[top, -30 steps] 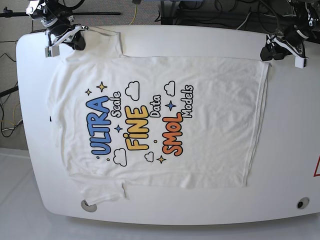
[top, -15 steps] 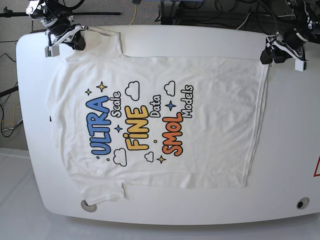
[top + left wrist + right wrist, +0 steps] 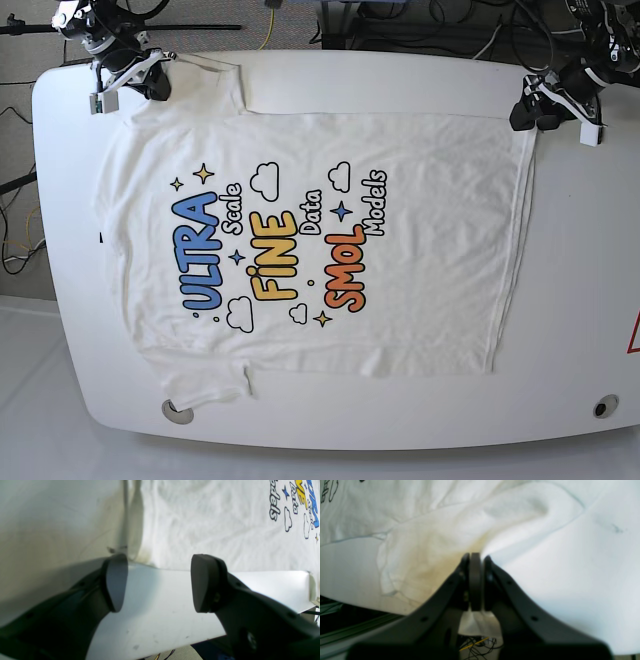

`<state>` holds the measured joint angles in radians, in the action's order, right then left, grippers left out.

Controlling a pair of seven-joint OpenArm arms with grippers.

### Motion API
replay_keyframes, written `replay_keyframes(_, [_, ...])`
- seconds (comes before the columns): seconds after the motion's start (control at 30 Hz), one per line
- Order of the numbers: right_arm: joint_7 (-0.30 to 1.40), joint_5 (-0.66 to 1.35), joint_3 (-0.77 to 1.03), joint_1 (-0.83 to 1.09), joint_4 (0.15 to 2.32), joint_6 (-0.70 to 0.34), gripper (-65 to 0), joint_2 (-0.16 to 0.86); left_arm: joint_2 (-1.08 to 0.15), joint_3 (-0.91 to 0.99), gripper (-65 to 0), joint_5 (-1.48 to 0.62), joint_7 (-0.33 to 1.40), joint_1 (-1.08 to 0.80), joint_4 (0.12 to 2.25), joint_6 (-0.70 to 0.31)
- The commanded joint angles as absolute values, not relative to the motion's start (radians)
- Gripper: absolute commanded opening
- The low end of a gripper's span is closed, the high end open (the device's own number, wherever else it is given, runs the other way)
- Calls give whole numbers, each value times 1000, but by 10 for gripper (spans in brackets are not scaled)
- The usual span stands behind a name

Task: Fold the T-shirt properly

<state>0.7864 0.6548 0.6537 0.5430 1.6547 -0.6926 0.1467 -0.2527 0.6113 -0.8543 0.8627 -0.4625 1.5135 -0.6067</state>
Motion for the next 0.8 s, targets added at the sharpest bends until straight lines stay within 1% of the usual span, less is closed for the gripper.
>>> replay_keyframes(0.0, [786,650,657,546,1663,-698,-649,156,-258,596,-287,-816,892,-469,1511,-595])
replay_keyframes(0.3, [785,651,657,546,1663,-698,-645,157,-261,542,-306,-803,869,-450,1489,-593])
replay_keyframes(0.77, [783,655,651,541,1662,-698,-646,157,-265,471,-291,-826,898,-423,1467,-609])
